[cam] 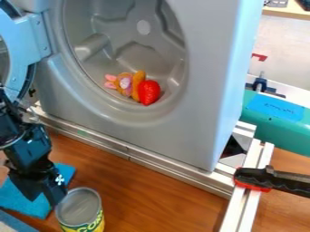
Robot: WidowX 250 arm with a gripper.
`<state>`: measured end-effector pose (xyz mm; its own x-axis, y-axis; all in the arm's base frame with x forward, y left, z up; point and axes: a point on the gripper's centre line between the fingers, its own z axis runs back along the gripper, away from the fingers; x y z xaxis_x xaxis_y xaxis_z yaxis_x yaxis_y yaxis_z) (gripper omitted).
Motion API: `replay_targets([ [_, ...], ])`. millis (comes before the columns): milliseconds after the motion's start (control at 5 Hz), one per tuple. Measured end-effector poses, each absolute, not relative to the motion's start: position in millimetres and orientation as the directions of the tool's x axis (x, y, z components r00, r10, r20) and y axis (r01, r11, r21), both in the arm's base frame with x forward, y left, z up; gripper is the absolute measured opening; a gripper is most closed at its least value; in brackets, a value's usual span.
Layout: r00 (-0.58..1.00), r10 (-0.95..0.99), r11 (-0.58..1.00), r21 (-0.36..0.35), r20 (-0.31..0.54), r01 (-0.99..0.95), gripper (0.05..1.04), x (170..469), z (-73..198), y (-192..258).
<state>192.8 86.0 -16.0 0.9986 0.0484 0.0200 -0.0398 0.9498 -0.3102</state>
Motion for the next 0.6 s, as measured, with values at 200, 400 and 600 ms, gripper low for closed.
replay_targets([
  [200, 0.999, 0.036, 0.954, -0.298, 0.034, -0.024, 1.000, 197, -20, 80],
  [400, 0.999, 0.021, 0.948, -0.317, 0.034, -0.009, 1.000, 199, -30, 57],
  [600, 0.999, 0.031, 0.948, -0.316, 0.034, -0.018, 1.000, 200, -38, 48],
])
